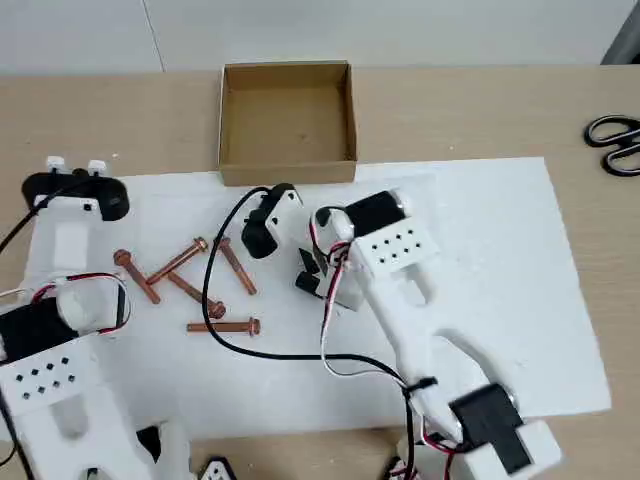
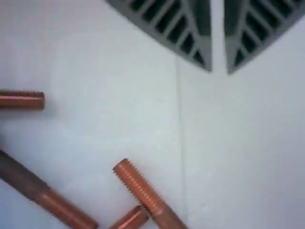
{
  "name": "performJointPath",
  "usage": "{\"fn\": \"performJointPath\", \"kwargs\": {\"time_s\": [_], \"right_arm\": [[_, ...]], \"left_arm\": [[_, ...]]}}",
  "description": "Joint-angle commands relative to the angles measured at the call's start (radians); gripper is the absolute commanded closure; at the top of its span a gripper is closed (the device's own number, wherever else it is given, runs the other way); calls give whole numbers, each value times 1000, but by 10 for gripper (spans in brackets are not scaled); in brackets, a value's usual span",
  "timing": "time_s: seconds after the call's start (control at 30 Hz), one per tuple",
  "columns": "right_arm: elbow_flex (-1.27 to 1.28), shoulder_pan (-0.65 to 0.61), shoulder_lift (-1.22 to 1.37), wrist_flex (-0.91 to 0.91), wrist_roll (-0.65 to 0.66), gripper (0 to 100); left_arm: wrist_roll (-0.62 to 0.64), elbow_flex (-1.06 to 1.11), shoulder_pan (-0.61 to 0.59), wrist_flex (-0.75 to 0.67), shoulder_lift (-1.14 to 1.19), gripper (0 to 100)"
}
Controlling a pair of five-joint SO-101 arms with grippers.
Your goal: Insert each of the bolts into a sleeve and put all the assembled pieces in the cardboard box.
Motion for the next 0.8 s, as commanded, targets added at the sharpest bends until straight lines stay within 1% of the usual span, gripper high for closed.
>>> {"fn": "performJointPath", "kwargs": {"time_s": [0.0,0.27,0.4,0.5,0.77], "right_arm": [[-5,-12,27,-48,-11,873],[-68,-16,120,-84,-35,875],[-103,-62,166,-87,-40,876],[-112,-93,188,-122,-58,876],[-112,-107,237,-174,-66,876]], "left_arm": [[-5,2,-6,-28,0,994],[-5,21,-6,-44,2,994],[18,82,-6,-86,2,994],[31,117,-6,-110,0,994],[31,120,-6,-115,-5,994]]}}
